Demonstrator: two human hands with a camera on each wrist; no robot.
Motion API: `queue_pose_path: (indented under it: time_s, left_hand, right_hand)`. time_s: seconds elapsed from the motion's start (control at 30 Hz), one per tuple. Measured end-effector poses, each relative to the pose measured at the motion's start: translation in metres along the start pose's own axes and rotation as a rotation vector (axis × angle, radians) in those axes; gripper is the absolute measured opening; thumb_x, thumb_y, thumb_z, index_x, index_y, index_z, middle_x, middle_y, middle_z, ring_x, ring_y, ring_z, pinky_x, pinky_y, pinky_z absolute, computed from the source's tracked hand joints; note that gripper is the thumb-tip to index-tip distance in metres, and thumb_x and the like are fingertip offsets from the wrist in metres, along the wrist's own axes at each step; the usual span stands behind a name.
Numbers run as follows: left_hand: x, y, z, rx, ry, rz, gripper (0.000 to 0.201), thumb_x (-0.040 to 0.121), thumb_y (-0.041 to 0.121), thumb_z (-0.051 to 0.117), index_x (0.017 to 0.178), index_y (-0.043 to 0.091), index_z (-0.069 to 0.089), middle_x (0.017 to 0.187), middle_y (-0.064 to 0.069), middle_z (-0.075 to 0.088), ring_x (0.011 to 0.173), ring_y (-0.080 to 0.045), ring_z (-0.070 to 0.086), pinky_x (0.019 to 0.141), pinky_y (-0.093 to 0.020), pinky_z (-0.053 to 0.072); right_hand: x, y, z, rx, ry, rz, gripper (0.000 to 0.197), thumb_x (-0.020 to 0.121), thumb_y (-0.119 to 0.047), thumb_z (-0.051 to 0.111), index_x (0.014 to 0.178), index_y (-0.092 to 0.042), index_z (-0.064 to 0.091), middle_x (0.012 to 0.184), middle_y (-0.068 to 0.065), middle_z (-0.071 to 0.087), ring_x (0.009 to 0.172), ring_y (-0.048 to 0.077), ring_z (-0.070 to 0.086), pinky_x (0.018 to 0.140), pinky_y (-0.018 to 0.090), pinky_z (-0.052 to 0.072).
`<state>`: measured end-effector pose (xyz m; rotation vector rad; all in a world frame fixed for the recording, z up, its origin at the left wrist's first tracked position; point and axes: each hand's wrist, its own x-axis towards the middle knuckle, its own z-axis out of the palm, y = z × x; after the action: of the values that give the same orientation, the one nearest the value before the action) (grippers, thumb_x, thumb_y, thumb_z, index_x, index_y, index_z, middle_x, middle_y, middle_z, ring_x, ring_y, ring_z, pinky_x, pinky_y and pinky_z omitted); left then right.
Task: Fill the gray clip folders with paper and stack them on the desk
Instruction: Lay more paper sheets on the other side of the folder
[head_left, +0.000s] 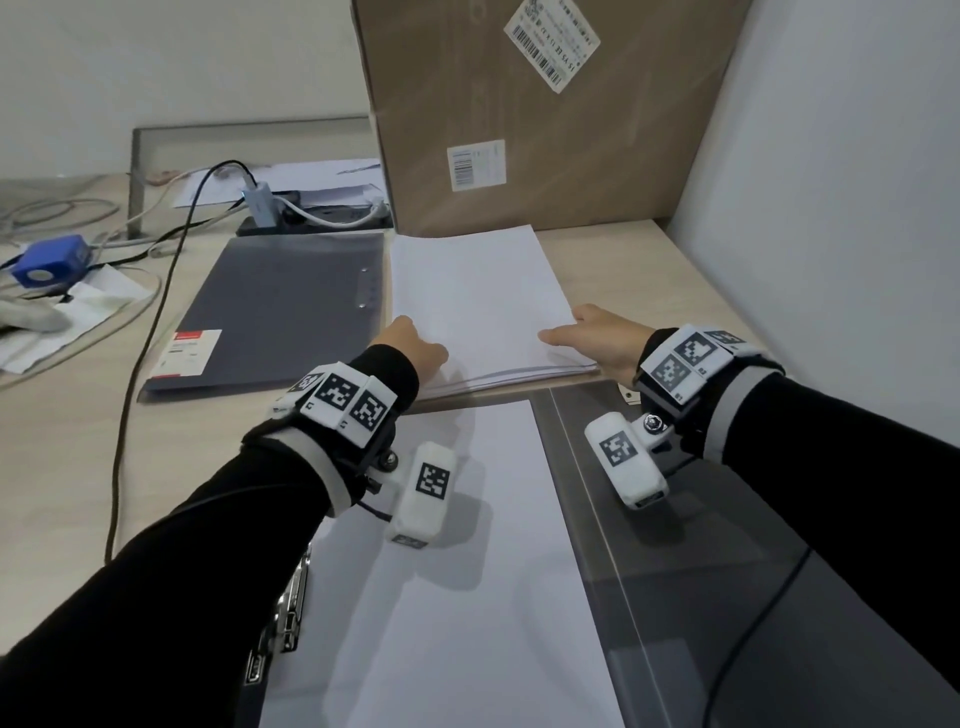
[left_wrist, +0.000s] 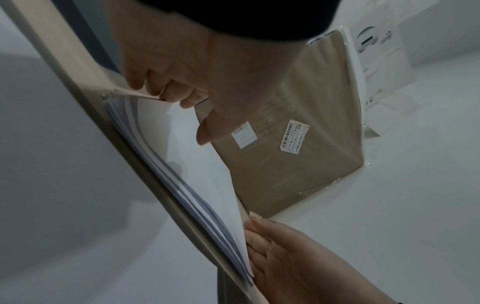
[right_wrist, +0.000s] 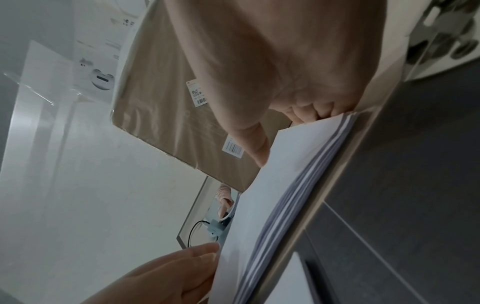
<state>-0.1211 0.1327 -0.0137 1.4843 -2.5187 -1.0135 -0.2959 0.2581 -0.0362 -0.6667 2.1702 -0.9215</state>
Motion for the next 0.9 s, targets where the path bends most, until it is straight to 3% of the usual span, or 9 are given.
queue_pose_path:
  time_s: [0.17, 0.33, 0.43, 0.5, 0.57, 0.63, 0.77, 0.83, 0.9]
  left_hand:
    - [-0.003, 0.009, -0.006, -0.073, 0.044, 0.028, 0.054, 0.095, 0.019, 0.043, 0.143, 0.000, 0.031, 0.148, -0.014, 0.039, 0.135, -0.029, 0.040, 0.104, -0.032, 0.035]
    - [0.017, 0.015, -0.018, -0.625, 0.089, -0.068, 0.040, 0.090, 0.014, 0.052, 0.126, -0.005, 0.048, 0.106, -0.017, 0.060, 0.098, -0.032, 0.063, 0.090, -0.044, 0.054]
    - [0.023, 0.016, -0.022, -0.569, 0.012, -0.148, 0.042, 0.096, 0.018, 0.047, 0.134, 0.001, 0.046, 0.136, -0.018, 0.053, 0.112, -0.029, 0.058, 0.072, -0.029, 0.057]
    - [0.020, 0.020, -0.024, -0.460, 0.061, -0.207, 0.041, 0.100, 0.016, 0.038, 0.136, -0.004, 0.044, 0.144, -0.017, 0.046, 0.114, -0.025, 0.052, 0.088, -0.026, 0.050]
    - [0.015, 0.020, -0.023, -0.265, 0.108, -0.102, 0.041, 0.101, 0.014, 0.035, 0.134, -0.007, 0.045, 0.143, -0.019, 0.046, 0.121, -0.028, 0.050, 0.103, -0.030, 0.038]
    - [0.015, 0.012, -0.022, -0.348, 0.110, -0.103, 0.038, 0.098, 0.006, 0.039, 0.132, -0.007, 0.046, 0.139, -0.021, 0.050, 0.118, -0.029, 0.052, 0.095, -0.030, 0.039]
    - [0.003, -0.009, -0.027, -0.580, 0.188, 0.130, 0.028, 0.089, -0.005, 0.041, 0.110, 0.009, 0.053, 0.107, -0.013, 0.059, 0.092, -0.024, 0.054, 0.075, -0.029, 0.043]
    - [-0.019, -0.017, -0.032, -0.773, 0.103, 0.228, 0.025, 0.090, -0.006, 0.042, 0.101, 0.016, 0.050, 0.097, -0.003, 0.059, 0.081, -0.021, 0.057, 0.063, -0.029, 0.046]
    - [-0.039, -0.028, -0.039, -0.887, -0.001, 0.315, 0.029, 0.091, -0.009, 0.043, 0.100, 0.018, 0.051, 0.096, 0.001, 0.061, 0.082, -0.016, 0.060, 0.068, -0.028, 0.049]
  right_hand:
    - [0.004, 0.005, 0.002, -0.013, -0.024, -0.004, 0.117, 0.049, -0.073, 0.059, 0.147, -0.019, 0.025, 0.151, -0.003, 0.038, 0.136, 0.022, 0.039, 0.112, 0.042, 0.032]
    - [-0.006, -0.003, 0.003, -0.008, -0.039, 0.007, 0.091, 0.079, -0.061, 0.052, 0.150, -0.015, 0.018, 0.155, 0.000, 0.029, 0.139, 0.026, 0.033, 0.111, 0.046, 0.034]
    - [0.000, -0.001, 0.003, -0.005, -0.056, 0.020, 0.090, 0.083, -0.060, 0.049, 0.152, -0.014, 0.012, 0.158, 0.002, 0.021, 0.142, 0.029, 0.028, 0.111, 0.048, 0.034]
    - [0.003, 0.001, 0.003, -0.013, -0.046, 0.016, 0.089, 0.085, -0.058, 0.048, 0.152, -0.012, 0.011, 0.159, 0.003, 0.019, 0.143, 0.029, 0.027, 0.113, 0.047, 0.031]
    - [0.002, 0.001, 0.005, 0.002, -0.015, -0.003, 0.081, 0.089, -0.050, 0.049, 0.151, -0.008, 0.016, 0.157, 0.006, 0.024, 0.142, 0.028, 0.028, 0.113, 0.045, 0.030]
    - [0.004, 0.002, 0.003, 0.084, 0.031, -0.024, 0.071, 0.092, -0.039, 0.054, 0.146, -0.004, 0.025, 0.152, 0.011, 0.033, 0.138, 0.030, 0.036, 0.110, 0.044, 0.032]
    - [-0.010, -0.011, -0.018, 0.310, 0.074, -0.037, 0.085, 0.074, -0.042, 0.075, 0.141, -0.005, 0.037, 0.148, 0.013, 0.040, 0.132, 0.025, 0.044, 0.111, 0.050, 0.035]
    - [-0.026, -0.024, -0.029, 0.481, 0.021, -0.072, 0.060, 0.078, -0.030, 0.074, 0.127, -0.003, 0.053, 0.133, 0.013, 0.058, 0.114, 0.019, 0.060, 0.102, 0.046, 0.046]
    - [-0.047, -0.037, -0.035, 0.616, -0.088, -0.119, 0.035, 0.089, -0.013, 0.061, 0.123, -0.003, 0.058, 0.116, 0.010, 0.069, 0.097, 0.021, 0.069, 0.085, 0.038, 0.056]
